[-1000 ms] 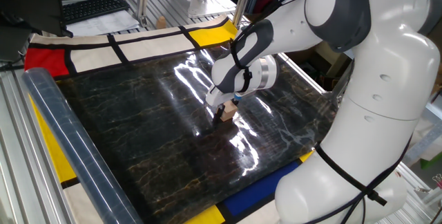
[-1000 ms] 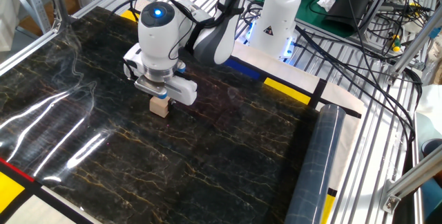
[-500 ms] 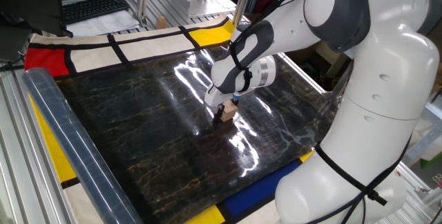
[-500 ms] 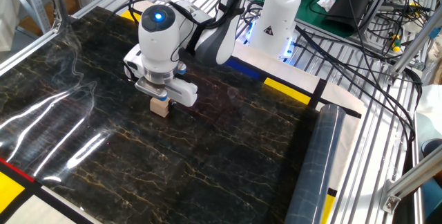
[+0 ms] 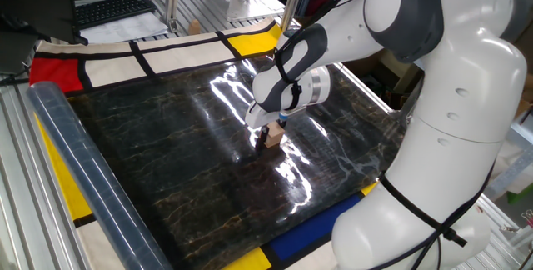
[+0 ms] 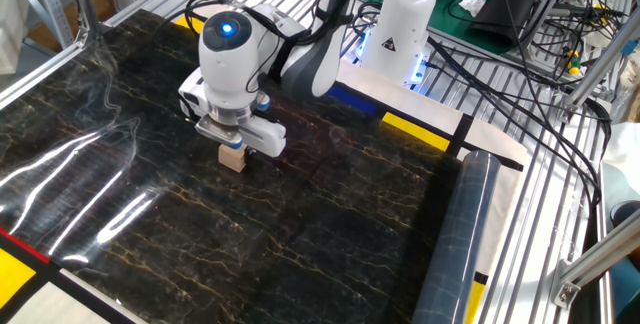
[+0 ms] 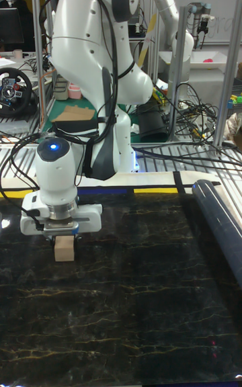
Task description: Hold a small block with the gripper and sweep it from left to right on the table
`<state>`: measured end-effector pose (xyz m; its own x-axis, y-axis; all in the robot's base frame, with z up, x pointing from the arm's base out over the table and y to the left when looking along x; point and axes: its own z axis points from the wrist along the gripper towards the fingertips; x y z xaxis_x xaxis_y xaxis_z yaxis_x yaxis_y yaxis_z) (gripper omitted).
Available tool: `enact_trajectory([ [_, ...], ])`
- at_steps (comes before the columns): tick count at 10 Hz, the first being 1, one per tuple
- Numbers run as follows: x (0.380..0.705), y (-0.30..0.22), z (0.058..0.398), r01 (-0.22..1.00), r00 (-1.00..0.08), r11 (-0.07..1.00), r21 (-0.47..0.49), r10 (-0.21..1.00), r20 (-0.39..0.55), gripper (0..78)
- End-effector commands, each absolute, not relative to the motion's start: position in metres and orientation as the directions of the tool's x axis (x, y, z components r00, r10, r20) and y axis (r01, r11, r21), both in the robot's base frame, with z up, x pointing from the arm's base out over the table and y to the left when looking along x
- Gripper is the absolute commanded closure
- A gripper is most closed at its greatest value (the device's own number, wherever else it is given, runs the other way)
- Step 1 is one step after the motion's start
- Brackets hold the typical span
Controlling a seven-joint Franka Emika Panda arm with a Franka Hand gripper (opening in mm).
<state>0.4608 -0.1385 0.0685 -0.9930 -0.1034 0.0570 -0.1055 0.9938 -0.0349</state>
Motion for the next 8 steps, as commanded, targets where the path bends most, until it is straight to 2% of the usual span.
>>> enact_trajectory([
  [1,0.462,-0.136,0.068,-0.110,-0.992,0.994,-0.022,-0.109,0.063,76.4],
  [8,0.460,-0.105,0.072,-0.104,-0.992,0.995,-0.008,-0.103,0.067,76.4],
])
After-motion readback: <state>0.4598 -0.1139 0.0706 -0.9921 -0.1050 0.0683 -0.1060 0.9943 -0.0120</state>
